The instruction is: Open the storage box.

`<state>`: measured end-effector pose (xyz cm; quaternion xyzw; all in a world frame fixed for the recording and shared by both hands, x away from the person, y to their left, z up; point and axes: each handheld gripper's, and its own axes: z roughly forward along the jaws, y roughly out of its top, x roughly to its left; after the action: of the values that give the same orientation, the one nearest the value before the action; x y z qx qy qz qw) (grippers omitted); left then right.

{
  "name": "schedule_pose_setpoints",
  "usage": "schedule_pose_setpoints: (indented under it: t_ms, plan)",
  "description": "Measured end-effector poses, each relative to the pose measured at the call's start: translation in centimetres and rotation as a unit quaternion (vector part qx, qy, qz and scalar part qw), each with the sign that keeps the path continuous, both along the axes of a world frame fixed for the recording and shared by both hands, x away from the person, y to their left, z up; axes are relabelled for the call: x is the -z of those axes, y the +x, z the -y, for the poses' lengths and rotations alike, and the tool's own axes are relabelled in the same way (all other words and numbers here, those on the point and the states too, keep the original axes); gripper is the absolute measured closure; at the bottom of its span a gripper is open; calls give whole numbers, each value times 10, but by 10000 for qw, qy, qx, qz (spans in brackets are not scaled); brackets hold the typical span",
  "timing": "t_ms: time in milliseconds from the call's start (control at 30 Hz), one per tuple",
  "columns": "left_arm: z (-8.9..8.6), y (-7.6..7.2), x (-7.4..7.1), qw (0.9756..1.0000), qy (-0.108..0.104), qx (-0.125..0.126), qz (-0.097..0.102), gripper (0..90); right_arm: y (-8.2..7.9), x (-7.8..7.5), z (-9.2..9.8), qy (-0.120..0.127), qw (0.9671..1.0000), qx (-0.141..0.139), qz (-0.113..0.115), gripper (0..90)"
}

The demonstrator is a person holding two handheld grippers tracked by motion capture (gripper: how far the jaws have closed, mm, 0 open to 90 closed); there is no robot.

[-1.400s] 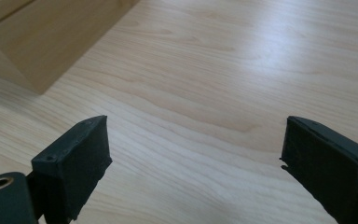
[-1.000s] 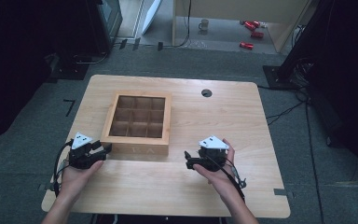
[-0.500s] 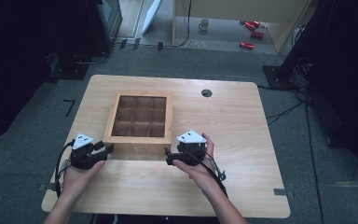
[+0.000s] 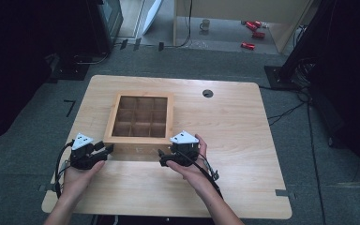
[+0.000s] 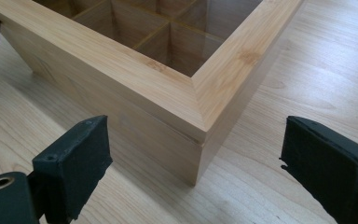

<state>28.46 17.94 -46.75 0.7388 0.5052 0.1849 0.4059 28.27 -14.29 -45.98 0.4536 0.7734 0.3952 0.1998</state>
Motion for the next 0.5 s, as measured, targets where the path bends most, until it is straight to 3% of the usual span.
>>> schedule_pose_setpoints:
  t_ms: [300, 500]
  plan:
    - [-1, -1, -5, 9997, -122, -23, 193, 599, 3, 5, -2, -25, 10000, 21, -50, 78]
    - [0, -1, -11, 9996, -82, -18, 266, 595, 5, 5, -3, 42, 9999, 130, 82, 133]
